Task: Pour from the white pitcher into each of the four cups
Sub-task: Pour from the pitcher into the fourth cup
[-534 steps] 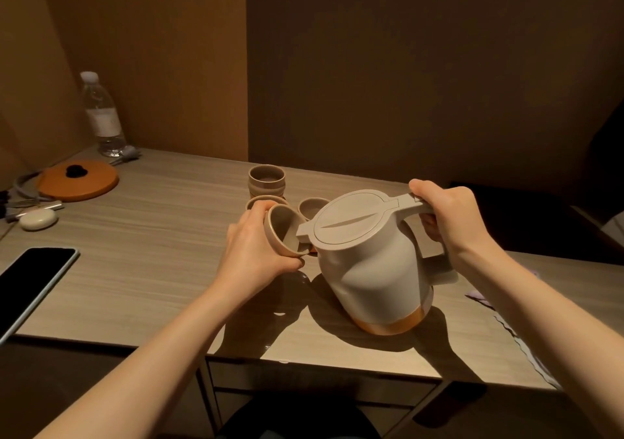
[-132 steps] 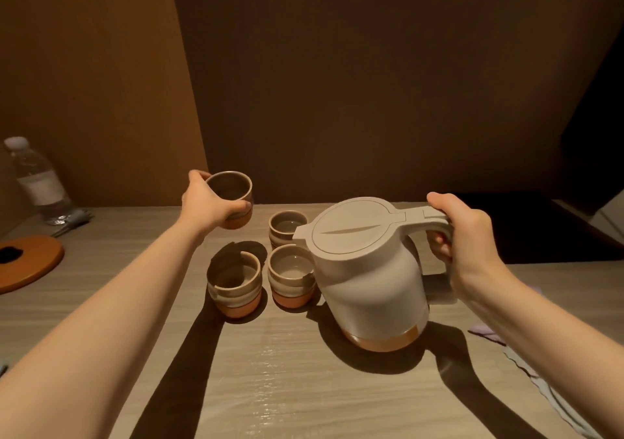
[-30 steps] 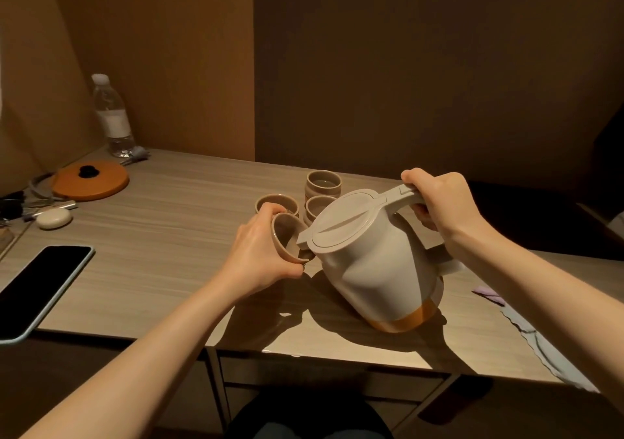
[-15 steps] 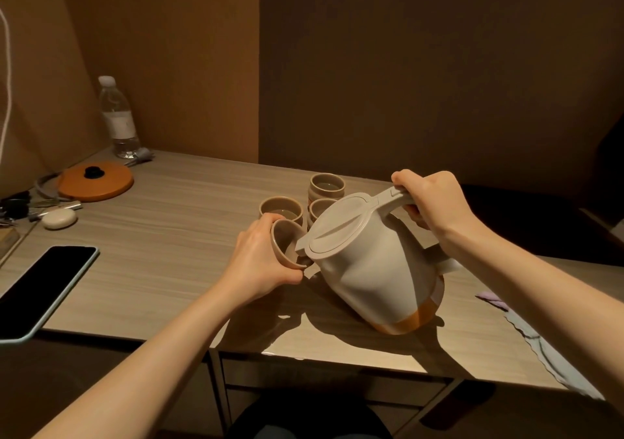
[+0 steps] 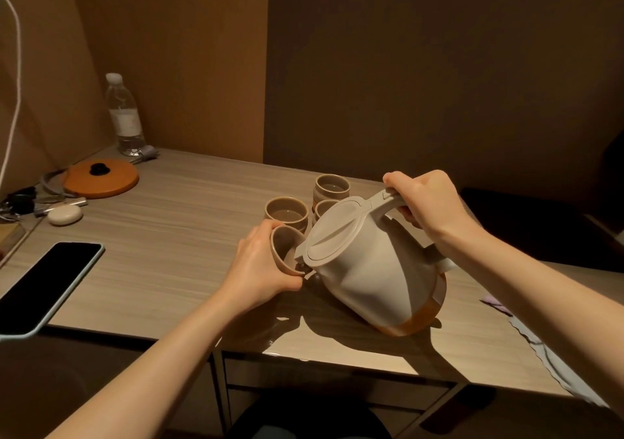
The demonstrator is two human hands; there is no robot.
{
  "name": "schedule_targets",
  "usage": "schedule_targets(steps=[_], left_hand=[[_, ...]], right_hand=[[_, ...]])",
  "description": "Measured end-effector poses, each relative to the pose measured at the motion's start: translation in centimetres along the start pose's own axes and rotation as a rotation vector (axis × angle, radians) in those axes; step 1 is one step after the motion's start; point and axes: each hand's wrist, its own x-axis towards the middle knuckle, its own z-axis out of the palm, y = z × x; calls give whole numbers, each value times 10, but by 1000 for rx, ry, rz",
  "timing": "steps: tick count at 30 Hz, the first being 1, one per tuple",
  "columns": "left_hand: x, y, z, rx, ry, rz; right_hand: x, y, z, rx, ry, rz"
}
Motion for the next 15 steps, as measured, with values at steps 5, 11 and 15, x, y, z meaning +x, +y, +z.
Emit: schedule_targets(steps=[5, 11, 15], left_hand=[[-4, -2, 0, -15, 0, 3], [-6, -5, 2, -67, 1, -13], [-8, -7, 3, -110, 2, -32]], right_hand=[[1, -2, 3, -52, -16, 14], [1, -2, 4, -47, -24, 9], [2, -3, 5, -57, -30, -1]])
